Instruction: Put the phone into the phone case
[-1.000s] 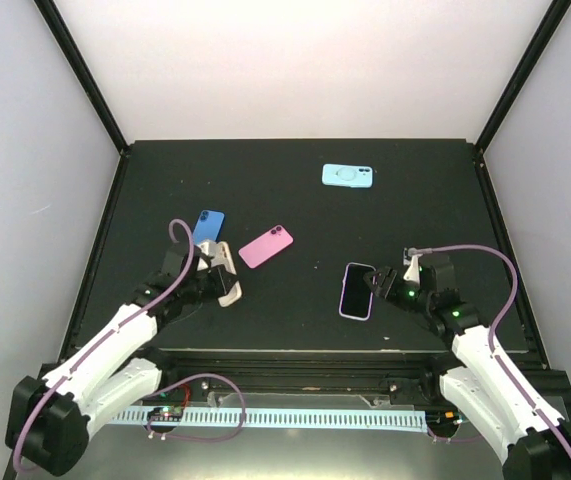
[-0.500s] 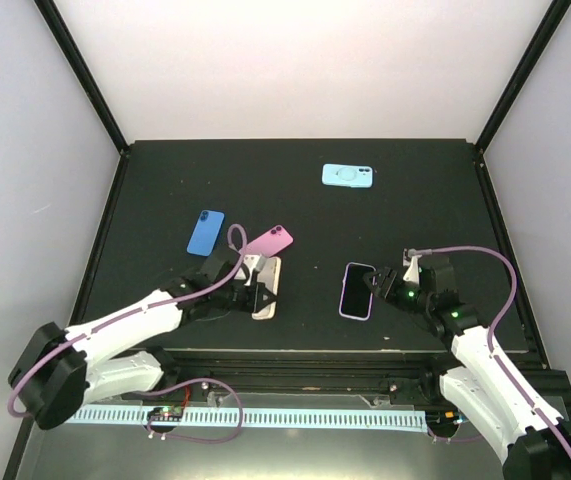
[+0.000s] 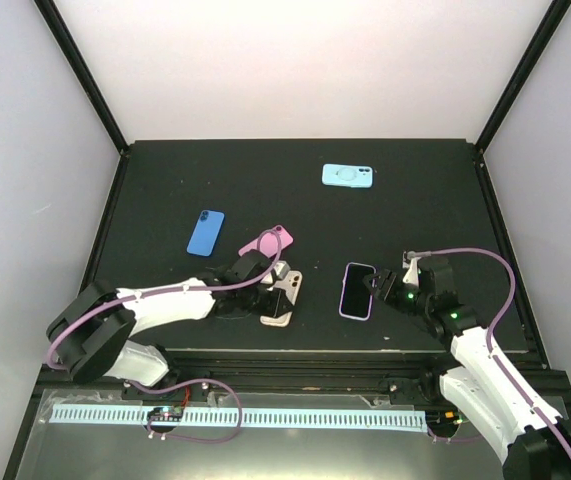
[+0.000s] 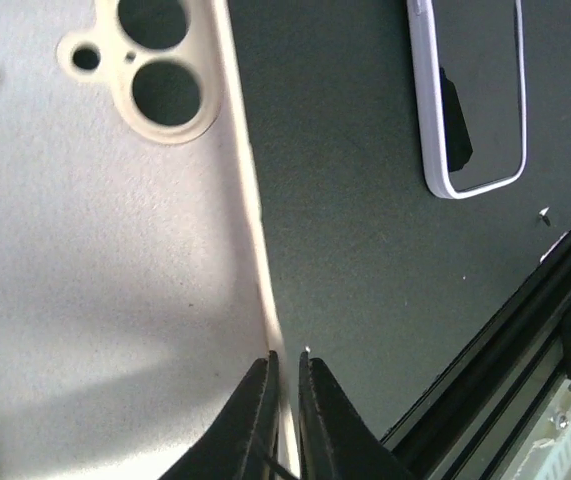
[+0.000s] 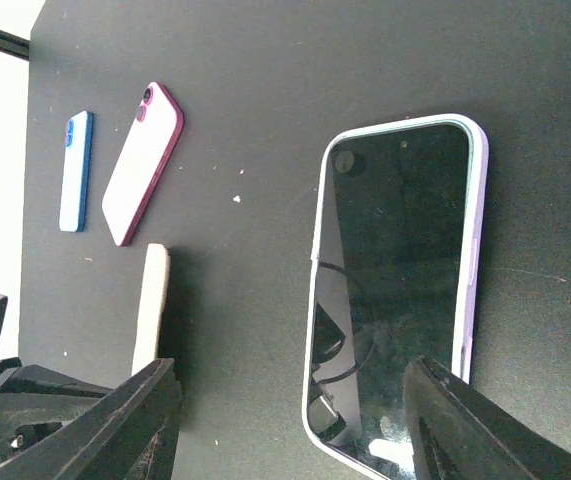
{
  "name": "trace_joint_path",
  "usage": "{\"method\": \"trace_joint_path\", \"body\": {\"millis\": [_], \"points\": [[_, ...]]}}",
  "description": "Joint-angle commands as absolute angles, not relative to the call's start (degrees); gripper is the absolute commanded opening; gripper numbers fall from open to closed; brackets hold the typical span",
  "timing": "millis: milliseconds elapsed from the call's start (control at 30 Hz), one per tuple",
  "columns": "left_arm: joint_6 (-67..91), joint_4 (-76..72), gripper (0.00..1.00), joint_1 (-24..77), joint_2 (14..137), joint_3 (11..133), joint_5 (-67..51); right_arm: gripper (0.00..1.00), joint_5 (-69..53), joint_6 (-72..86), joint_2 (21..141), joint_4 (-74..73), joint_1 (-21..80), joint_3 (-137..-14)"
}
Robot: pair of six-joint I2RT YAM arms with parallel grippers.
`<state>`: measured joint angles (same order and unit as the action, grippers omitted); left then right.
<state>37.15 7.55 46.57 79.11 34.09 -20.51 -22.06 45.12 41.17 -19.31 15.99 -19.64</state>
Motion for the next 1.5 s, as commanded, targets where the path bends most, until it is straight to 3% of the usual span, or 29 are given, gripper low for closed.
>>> {"method": "trace_joint_path", "body": {"millis": [0,367,467,667,1067,1467], "points": [[37.3,4.6,0.15,47.5,80.9,37.6,-20.4,0.61,-22.9,45.1,41.0,-17.9,15.7,-19.2],[32.6,15.4,0.74,46.8,78.0,44.1,-8.6,0.61,-23.9,45.3,41.0,-17.0,15.8,-18.8],[29.6,20.0,0.98,44.9,79.3,47.5,-4.3,0.61,-24.1,45.3,40.6,-17.2,15.8,-19.0],[23.1,25.2,0.99,39.8,84.4,53.4,2.1,0.61,-24.7,45.4,39.8,-17.6,15.8,-19.4],[16.0,24.4,0.99,29.1,99.1,63.8,-3.5,0.61,-25.1,45.0,39.1,-18.1,15.7,-19.3],[11.3,27.8,0.99,26.5,108.8,70.1,-2.3,0.61,-25.9,45.3,40.0,-16.9,15.8,-18.6]]}}
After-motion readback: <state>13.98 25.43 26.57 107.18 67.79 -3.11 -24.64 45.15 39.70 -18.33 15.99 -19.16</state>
